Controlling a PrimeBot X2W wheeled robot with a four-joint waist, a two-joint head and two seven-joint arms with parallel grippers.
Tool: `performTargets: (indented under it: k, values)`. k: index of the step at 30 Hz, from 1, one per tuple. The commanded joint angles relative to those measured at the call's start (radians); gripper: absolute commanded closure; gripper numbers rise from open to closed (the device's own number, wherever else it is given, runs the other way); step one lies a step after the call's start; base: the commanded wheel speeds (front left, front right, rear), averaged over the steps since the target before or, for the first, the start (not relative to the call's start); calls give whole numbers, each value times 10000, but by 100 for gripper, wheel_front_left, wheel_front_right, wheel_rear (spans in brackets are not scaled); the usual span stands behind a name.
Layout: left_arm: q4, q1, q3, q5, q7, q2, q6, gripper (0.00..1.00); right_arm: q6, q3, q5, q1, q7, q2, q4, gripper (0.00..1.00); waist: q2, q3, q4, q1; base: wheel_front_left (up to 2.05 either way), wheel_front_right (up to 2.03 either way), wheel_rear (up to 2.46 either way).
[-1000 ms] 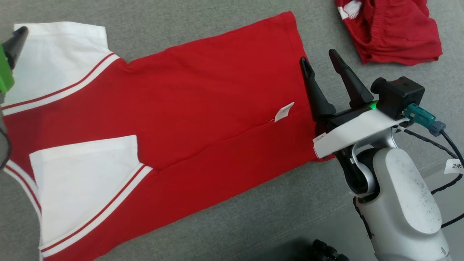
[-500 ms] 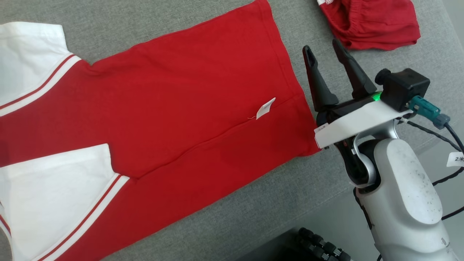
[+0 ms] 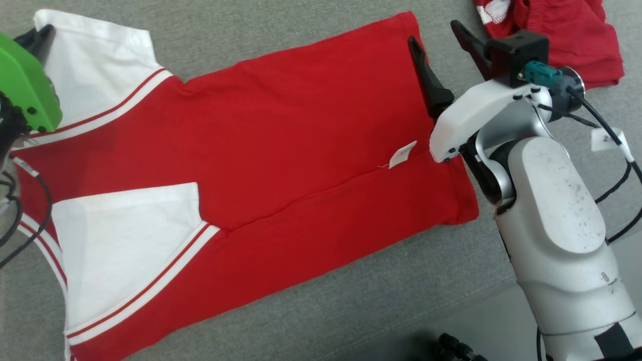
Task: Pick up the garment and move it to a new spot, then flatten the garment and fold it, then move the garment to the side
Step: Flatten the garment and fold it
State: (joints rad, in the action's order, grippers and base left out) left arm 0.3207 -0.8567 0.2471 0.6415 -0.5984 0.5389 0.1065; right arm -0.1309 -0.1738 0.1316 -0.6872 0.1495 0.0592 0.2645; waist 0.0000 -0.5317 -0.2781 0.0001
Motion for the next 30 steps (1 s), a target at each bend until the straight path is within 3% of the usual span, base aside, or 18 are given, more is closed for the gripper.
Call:
performTargets:
  k: [1, 9, 21, 22, 23, 26, 27, 30]
  values:
    - [-89, -78, 31, 168, 196, -162, 76, 100, 5, -37, -42, -216, 319, 162, 277, 0, 0, 364, 605, -1, 0, 0, 0]
    - [-730, 112, 522, 651, 1020, -745, 202, 100, 5, 334, -146, -1345, 1340, 867, 2066, 0, 0, 551, 1497, -1, 0, 0, 0]
    - [-1526, 485, 1166, 1038, 1682, -957, 244, 100, 5, 718, 484, -2560, 2205, 1188, 4736, 0, 0, 559, 2213, -1, 0, 0, 0]
    - [-1589, 521, 1226, 1066, 1709, -951, 246, 100, 5, 726, 530, -2608, 2233, 1197, 4918, 5, 0, 593, 2243, -1, 0, 0, 0]
    - [-1627, 553, 1267, 1094, 1716, -944, 247, 100, 5, 715, 564, -2622, 2253, 1207, 5061, 40, 0, 628, 2263, -1, 0, 0, 0]
    - [-1685, 667, 1361, 1218, 1759, -868, 249, 100, 5, 615, 709, -2656, 2155, 1218, 5432, 78, 0, 760, 2298, -1, 0, 0, 0]
    - [-1686, 686, 1379, 1238, 1787, -846, 250, 100, 5, 574, 742, -2662, 2108, 1221, 5516, 100, 0, 806, 2298, -1, 0, 0, 0]
    - [-1619, 747, 1357, 1290, 1883, -781, 251, 100, 5, 637, 785, -2724, 1647, 1280, 5737, 100, 0, 945, 2294, -1, 0, 0, 0]
